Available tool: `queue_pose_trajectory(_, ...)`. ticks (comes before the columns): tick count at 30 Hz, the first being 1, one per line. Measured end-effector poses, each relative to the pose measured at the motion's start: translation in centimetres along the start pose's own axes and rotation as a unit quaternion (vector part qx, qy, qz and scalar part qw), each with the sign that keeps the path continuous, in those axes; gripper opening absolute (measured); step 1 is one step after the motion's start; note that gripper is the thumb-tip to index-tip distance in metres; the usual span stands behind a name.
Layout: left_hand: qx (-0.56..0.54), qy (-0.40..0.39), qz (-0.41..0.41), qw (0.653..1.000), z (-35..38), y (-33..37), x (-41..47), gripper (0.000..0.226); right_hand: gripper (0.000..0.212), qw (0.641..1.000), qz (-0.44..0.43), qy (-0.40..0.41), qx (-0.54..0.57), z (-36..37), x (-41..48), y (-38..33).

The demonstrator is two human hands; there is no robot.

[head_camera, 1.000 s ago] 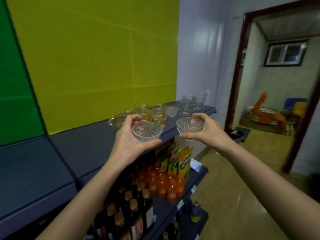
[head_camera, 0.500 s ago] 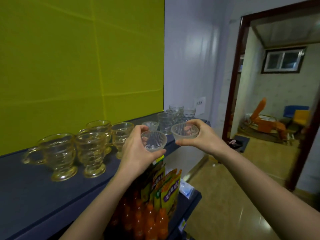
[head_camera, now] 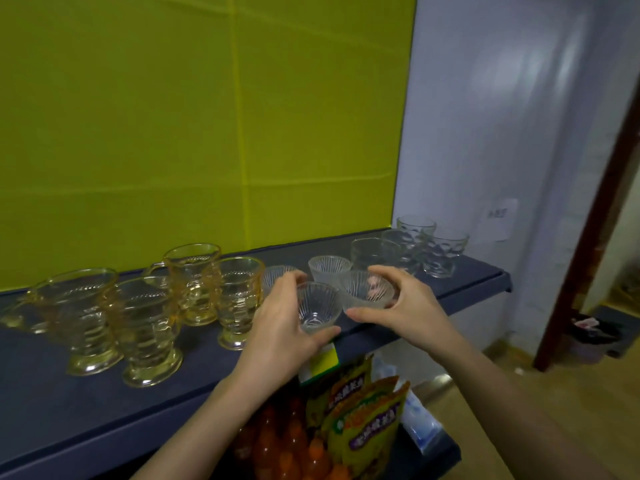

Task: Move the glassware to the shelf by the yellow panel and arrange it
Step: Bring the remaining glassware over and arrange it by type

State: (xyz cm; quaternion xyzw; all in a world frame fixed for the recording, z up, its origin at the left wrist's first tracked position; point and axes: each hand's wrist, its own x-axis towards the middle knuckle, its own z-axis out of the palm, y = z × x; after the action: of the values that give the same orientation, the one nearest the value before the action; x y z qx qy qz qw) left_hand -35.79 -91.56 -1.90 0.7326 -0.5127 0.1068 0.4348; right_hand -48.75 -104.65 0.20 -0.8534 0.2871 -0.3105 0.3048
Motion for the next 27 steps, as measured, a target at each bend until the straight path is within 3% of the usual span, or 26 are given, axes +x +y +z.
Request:
queue_pose_trajectory(11,0.092,0.045,-0.068,0.992,1.7,0.3,0.2,0.074,0.085,0.994,-0.060,-0.065,0.066,1.4,2.8,3.3)
queue_pose_trajectory(20,0.147,0.040,-0.087,0.985,2.4,0.5,0.5,0.073,0.074,0.989,-0.098,-0.072,0.086,2.7,3.9,3.8)
queue_pose_trajectory(27,0.174,0.047,-0.104,0.978,2.8,0.6,0.7,0.077,0.075,0.988,-0.139,-0.064,0.019,2.8,4.0,4.0)
